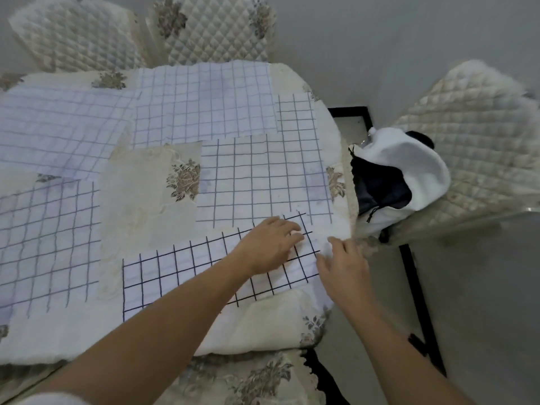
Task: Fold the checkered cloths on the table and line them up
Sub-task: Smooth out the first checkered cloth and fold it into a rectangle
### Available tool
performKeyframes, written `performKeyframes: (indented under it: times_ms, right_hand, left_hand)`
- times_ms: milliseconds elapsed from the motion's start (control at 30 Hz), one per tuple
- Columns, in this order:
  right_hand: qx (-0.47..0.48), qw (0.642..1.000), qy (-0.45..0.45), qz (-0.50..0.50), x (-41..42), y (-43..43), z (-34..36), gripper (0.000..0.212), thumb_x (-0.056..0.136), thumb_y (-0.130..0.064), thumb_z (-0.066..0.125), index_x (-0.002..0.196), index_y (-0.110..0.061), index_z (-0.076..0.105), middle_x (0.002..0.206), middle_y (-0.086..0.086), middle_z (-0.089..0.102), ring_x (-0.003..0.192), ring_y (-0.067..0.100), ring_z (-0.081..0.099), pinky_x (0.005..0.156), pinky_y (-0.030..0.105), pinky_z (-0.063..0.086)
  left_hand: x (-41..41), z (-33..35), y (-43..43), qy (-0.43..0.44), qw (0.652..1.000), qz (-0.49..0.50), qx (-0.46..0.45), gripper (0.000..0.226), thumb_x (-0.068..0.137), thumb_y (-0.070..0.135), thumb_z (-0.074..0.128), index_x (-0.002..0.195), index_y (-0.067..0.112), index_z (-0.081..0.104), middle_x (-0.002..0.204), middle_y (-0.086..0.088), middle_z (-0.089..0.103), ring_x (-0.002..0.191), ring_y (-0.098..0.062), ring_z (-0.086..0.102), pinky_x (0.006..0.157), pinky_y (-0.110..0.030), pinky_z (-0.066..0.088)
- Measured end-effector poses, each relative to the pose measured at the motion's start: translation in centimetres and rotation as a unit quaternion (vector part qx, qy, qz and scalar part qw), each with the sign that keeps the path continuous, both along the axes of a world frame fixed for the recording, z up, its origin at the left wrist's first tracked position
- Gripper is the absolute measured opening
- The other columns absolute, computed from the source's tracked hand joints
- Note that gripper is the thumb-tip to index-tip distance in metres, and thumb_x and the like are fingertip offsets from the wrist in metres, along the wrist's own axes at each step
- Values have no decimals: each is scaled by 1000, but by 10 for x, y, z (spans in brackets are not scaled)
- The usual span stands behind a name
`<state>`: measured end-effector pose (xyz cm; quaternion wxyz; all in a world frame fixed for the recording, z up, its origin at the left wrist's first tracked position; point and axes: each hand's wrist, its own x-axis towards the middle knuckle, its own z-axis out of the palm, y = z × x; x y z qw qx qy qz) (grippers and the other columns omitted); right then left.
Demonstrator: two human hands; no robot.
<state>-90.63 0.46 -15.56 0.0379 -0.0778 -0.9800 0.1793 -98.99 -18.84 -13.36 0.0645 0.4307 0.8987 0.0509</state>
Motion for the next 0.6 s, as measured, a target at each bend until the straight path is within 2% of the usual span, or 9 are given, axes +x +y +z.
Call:
performKeyframes:
  times_ms: [167,267,400,500,600]
  right_hand:
    - [-63,997,-42,-28,-1,-7,3,33,86,-30,70,112,-10,64,96,8,60,88,30,58,71,42,52]
    - [-68,995,-66,-39,-5,-7,8,31,89,-35,66,110,-13,63,100,7,60,92,28,57,74,40,49]
    - [-67,989,-111,-65,-9,-9,12,31,92,-44,61,107,-17,56,102,3,59,96,24,56,78,39,48]
    - [-68,986,-129,-79,-11,-10,14,33,92,-47,61,106,-19,53,102,1,63,98,23,58,80,40,49]
    - [-121,975,-151,-111,-16,-8,13,31,90,-47,64,103,-20,55,100,-2,65,98,23,59,83,39,48]
  left_hand:
    - [-26,-10,26,-5,993,-107,-42,48,89,15,61,136,14,56,149,-11,49,133,-27,49,113,-43,38]
    - [-36,-12,36,-21,990,-128,-57,48,92,17,55,140,16,53,151,-8,46,136,-25,46,114,-40,36]
    - [-43,-9,44,-12,990,-136,-36,38,89,21,59,127,20,61,127,-4,60,114,-24,58,101,-40,44]
    - [-48,-5,49,-15,989,-142,-39,37,86,26,60,123,21,62,113,-2,59,106,-23,57,102,-40,42]
    - [-52,-1,51,-18,988,-147,-43,37,79,27,65,116,20,63,104,-2,57,98,-23,55,99,-38,41]
